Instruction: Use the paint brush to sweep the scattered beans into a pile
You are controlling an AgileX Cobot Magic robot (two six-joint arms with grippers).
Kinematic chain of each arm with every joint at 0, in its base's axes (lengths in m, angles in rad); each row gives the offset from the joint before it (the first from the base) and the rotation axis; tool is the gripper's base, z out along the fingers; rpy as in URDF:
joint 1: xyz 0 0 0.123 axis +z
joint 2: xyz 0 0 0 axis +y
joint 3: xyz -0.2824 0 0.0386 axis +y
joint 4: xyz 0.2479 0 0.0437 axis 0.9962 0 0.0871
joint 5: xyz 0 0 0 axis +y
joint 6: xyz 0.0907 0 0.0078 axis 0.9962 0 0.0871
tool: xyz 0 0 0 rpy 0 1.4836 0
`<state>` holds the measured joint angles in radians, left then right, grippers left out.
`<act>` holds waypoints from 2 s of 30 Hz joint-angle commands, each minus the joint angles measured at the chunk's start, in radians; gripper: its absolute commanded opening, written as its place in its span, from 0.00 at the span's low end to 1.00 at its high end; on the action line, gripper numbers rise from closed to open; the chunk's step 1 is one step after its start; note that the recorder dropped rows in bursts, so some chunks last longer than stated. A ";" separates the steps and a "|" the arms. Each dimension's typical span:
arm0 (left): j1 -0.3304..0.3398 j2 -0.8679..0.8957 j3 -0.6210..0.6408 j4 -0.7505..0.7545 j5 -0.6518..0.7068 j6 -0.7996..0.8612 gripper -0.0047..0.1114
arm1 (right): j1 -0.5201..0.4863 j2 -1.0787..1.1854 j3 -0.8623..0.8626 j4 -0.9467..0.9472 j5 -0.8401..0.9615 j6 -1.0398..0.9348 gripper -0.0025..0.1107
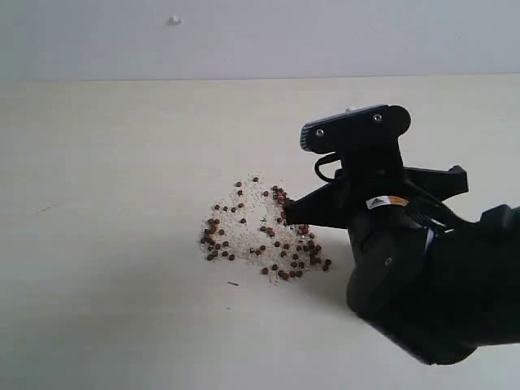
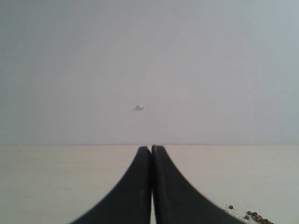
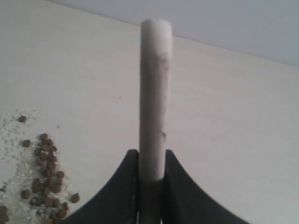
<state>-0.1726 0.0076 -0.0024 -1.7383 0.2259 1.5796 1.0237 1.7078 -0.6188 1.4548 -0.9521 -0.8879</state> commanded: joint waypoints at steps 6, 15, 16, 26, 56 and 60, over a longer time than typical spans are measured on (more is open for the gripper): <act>-0.004 0.005 0.002 -0.006 0.007 0.002 0.04 | 0.017 0.115 -0.004 -0.170 -0.046 0.383 0.02; -0.006 0.005 0.002 -0.006 0.007 0.002 0.04 | 0.017 0.251 -0.210 -0.175 -0.053 0.357 0.02; -0.011 0.005 0.002 -0.006 0.007 0.002 0.04 | 0.017 0.267 -0.239 -0.175 -0.056 0.348 0.02; -0.015 0.005 0.002 -0.006 0.007 0.002 0.04 | 0.025 0.269 -0.357 -0.128 -0.098 0.232 0.02; -0.015 0.005 0.002 -0.006 0.007 0.005 0.04 | -0.346 0.160 -0.192 -0.961 0.270 0.315 0.02; -0.015 0.005 0.002 -0.006 0.007 0.005 0.04 | -0.343 0.160 -0.192 -1.046 0.278 0.360 0.02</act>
<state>-0.1801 0.0076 -0.0024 -1.7383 0.2259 1.5810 0.6854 1.8669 -0.8137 0.4965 -0.6842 -0.5702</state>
